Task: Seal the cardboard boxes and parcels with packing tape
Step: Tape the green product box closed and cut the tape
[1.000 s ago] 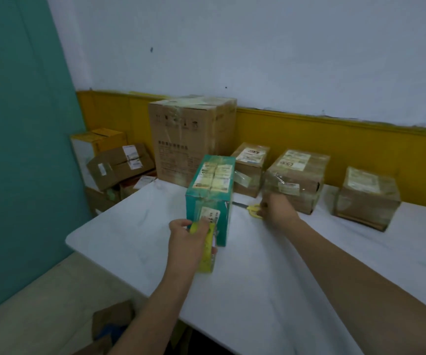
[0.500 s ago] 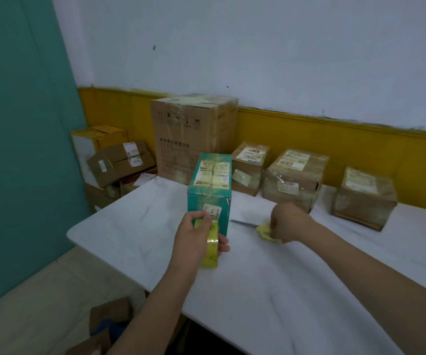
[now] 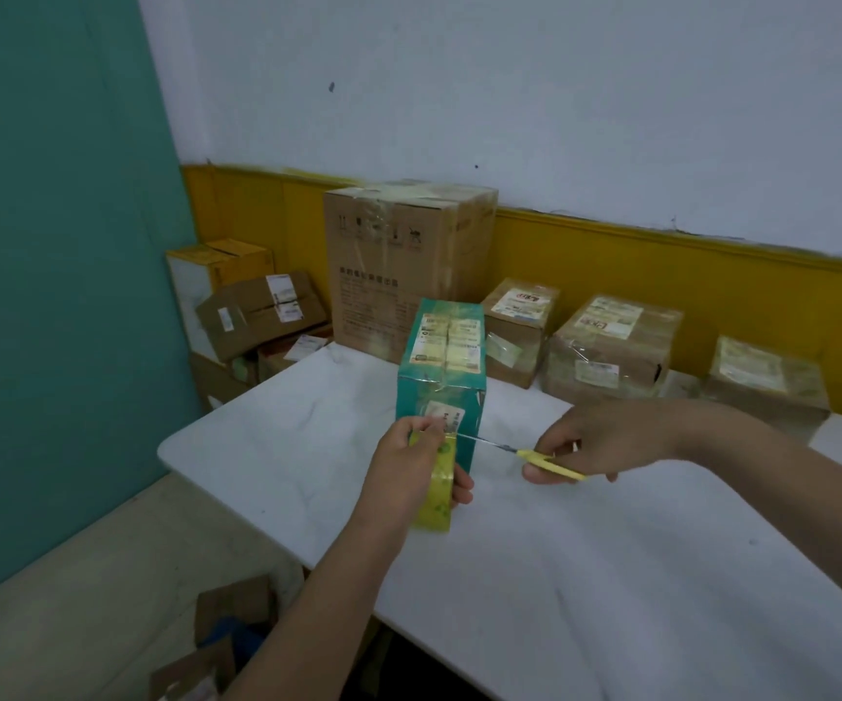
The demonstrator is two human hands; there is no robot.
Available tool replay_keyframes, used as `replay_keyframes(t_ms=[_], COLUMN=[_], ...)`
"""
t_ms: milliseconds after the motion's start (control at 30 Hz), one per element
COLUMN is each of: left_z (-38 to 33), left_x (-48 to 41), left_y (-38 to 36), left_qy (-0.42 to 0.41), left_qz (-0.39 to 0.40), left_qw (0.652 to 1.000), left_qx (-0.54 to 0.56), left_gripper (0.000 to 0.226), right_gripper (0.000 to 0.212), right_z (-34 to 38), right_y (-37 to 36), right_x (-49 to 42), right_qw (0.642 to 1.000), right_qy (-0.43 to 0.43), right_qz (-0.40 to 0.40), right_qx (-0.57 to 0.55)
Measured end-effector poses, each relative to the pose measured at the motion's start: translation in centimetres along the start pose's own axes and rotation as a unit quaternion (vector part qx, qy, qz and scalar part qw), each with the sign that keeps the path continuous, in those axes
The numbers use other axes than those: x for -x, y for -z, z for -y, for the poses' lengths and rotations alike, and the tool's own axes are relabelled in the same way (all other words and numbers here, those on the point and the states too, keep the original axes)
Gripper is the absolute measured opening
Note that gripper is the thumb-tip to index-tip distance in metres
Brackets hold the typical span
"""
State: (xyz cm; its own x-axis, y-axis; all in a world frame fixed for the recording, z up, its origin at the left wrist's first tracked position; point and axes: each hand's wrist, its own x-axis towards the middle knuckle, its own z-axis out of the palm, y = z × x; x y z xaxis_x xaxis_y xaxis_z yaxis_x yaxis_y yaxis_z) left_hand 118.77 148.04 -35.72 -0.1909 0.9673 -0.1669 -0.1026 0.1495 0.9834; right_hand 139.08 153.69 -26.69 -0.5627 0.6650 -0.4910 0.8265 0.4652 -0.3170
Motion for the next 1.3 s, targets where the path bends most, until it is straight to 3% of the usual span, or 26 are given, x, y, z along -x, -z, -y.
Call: replay_keyframes(t_ms=[133,400,567,733,800,933,1067,1167,1300], left_z=[0.0,-0.1,0.0,0.1,0.0,0.0,0.2,0.4,0.4], left_x=[0.1,0.2,0.3,1.1,1.7,2.8,3.6,3.8,4.5], left_y=[0.0,0.8,1.0,0.8,0.5,-0.2,-0.9,-1.3,-1.8], left_qy=[0.005,0.040,0.026,-0.004,-0.018,-0.024,-0.030,-0.021,-0.008], left_qz=[0.016,0.060,0.061,0.040,0.041,0.057,0.064,0.044,0.048], left_qw=[1.000,0.997,0.997,0.999,0.999,0.998,0.997,0.999,0.998], left_qx=[-0.022,-0.016,-0.026,-0.008,-0.014,-0.012,-0.023,0.003,0.039], left_gripper=[0.022,0.022,0.021,0.017,0.015,0.011,0.010,0.013,0.014], right_gripper=[0.056,0.041,0.015,0.040,0.046,0.026,0.026,0.020,0.029], right_z=[0.8,0.4,0.0,-1.1,-1.4,-2.5,-4.9,-6.8,-8.7], right_y=[1.0,0.5,-0.1,-2.6,-4.0,-6.1,-7.5,-8.8,-11.3], right_x=[-2.0,-4.3,-4.8,-4.5,-3.7,-1.3,1.8,3.2,2.8], right_qw=[1.000,0.991,0.982,0.980,0.979,0.972,0.931,0.921,0.926], right_qy=[0.005,0.062,0.106,0.082,0.089,0.116,0.141,0.081,-0.089], right_qz=[-0.013,-0.095,-0.158,-0.177,-0.182,-0.182,-0.245,-0.293,-0.346], right_qx=[-0.023,-0.067,-0.012,0.047,0.026,-0.090,-0.232,-0.242,-0.119])
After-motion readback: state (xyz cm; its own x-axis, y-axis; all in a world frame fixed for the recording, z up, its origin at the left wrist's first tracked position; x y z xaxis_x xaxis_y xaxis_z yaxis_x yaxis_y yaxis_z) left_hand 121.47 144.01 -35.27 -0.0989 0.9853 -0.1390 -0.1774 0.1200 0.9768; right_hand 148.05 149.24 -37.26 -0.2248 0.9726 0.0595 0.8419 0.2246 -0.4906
